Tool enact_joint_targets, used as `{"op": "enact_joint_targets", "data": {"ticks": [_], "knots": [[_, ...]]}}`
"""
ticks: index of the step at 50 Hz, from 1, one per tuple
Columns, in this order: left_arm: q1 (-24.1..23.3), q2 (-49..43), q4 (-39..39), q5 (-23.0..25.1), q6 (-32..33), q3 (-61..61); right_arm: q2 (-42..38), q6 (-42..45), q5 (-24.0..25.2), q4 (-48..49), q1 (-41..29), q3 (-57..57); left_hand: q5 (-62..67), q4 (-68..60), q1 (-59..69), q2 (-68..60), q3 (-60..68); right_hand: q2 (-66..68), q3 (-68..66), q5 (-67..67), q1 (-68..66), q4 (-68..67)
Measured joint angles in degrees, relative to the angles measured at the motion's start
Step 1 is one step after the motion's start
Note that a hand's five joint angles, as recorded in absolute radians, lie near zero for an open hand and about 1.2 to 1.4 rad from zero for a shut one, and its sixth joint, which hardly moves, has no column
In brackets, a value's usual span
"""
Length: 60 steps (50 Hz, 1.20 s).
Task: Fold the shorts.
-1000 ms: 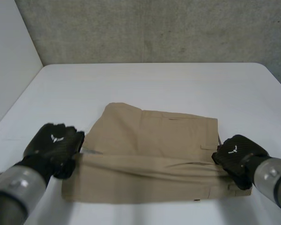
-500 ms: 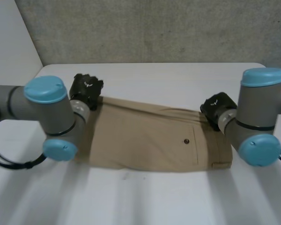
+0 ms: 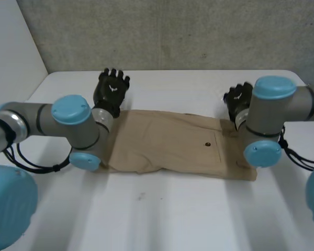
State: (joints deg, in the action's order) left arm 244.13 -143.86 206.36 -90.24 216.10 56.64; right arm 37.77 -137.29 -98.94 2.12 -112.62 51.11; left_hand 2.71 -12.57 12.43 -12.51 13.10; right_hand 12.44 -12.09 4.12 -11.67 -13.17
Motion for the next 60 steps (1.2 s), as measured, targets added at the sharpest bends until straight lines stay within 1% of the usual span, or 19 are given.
{"op": "enact_joint_targets", "data": {"ticks": [6,8,9,10,13,14,15,19,22,27,31,37,42,44,45,47,51,52,60], "knots": [[-0.3,9.4,1.9,-0.5,-0.2,7.6,11.4,-6.5,0.2,0.5,0.6,6.7,0.0,0.0,0.0,0.0,0.0,0.0,0.0,-0.4,0.0,0.0],[-0.3,9.4,1.9,-0.5,-0.2,7.6,11.4,-6.5,0.2,0.5,0.6,6.7,0.0,0.0,0.0,0.0,0.0,0.0,0.0,-0.4,0.0,0.0],[-0.4,11.9,1.9,-0.5,-0.5,9.9,13.1,-7.3,0.4,0.5,0.7,8.1,0.0,0.0,0.0,0.0,0.0,0.0,0.0,-0.4,0.0,0.0],[-0.6,15.6,1.6,-0.6,-1.2,13.9,18.3,-9.4,1.4,0.0,0.9,13.6,0.0,0.0,0.0,0.0,0.0,0.0,0.0,-0.4,0.0,0.0],[-0.9,18.5,1.1,-0.6,-2.5,17.5,21.6,-10.1,2.5,-0.7,1.0,17.9,0.0,0.0,0.0,0.0,0.0,0.0,0.0,-0.4,0.0,0.0],[-1.1,20.5,0.4,-0.5,-4.0,20.3,24.5,-10.8,3.4,-1.4,1.2,22.0,0.0,0.0,0.0,0.0,0.0,0.0,0.0,-0.4,0.0,0.0],[-1.1,20.5,0.4,-0.5,-4.0,20.3,24.5,-10.8,3.4,-1.4,1.2,22.0,0.0,0.0,0.0,0.0,0.0,0.0,0.0,-0.4,0.0,0.0],[-1.3,23.5,-2.8,-0.3,-9.5,25.9,29.8,-13.4,6.0,-2.8,2.2,30.7,0.0,0.0,0.0,0.0,0.0,0.0,0.0,-0.4,0.0,0.0],[-1.2,24.0,-5.9,-0.2,-14.1,28.2,33.6,-18.6,9.7,-3.5,4.4,38.9,0.0,0.0,0.0,0.0,0.0,0.0,0.0,-0.4,0.0,0.0],[-0.5,22.5,-9.2,-0.1,-18.9,28.7,35.0,-24.4,14.1,-2.4,6.9,46.0,0.0,0.0,0.0,0.0,0.0,0.2,-0.1,-0.4,0.0,0.0],[0.0,20.3,-10.1,-0.1,-20.4,28.2,34.8,-27.2,16.3,0.8,8.7,50.1,0.0,0.0,0.0,0.0,0.0,0.2,-0.6,-0.2,-0.2,-0.2],[0.5,17.7,-9.9,-0.2,-20.4,27.3,33.2,-27.7,16.6,4.6,9.6,52.1,0.0,0.0,0.0,0.0,0.0,3.0,-3.7,1.9,-1.2,-2.2],[1.0,15.2,-9.3,-0.2,-20.0,26.3,28.5,-27.1,16.0,8.2,10.2,51.6,0.0,0.0,0.0,0.0,0.0,15.4,-15.5,12.4,-12.4,-14.5],[1.1,15.0,-9.3,-0.2,-20.0,26.3,28.1,-27.1,16.0,8.4,10.2,51.5,0.0,0.0,0.0,0.0,0.0,15.4,-15.5,12.4,-12.4,-14.5],[1.3,14.4,-9.2,-0.2,-19.9,26.1,27.0,-26.8,15.9,8.8,10.5,51.1,0.0,0.0,0.0,0.0,0.0,33.5,-33.6,29.4,-24.8,-32.4],[1.3,14.1,-9.2,-0.3,-19.9,26.1,26.6,-26.6,15.8,8.9,10.8,50.9,0.0,0.0,0.0,0.0,0.0,46.3,-45.4,40.3,-30.9,-44.4],[1.4,13.9,-9.2,-0.3,-19.9,26.1,26.4,-26.5,15.8,9.0,11.0,50.9,0.0,0.0,0.0,0.0,0.0,46.3,-45.4,40.3,-30.9,-44.4],[1.4,13.7,-9.5,-0.4,-19.9,26.4,26.4,-26.0,15.7,9.2,11.9,50.9,0.0,0.0,0.0,0.0,0.0,52.9,-54.8,47.5,-34.7,-54.1],[1.3,17.4,-10.3,-0.4,-20.2,28.6,31.8,-21.1,14.3,9.6,15.8,52.6,0.0,0.0,0.0,0.0,0.0,54.0,-55.4,47.5,-38.2,-54.8]]}}
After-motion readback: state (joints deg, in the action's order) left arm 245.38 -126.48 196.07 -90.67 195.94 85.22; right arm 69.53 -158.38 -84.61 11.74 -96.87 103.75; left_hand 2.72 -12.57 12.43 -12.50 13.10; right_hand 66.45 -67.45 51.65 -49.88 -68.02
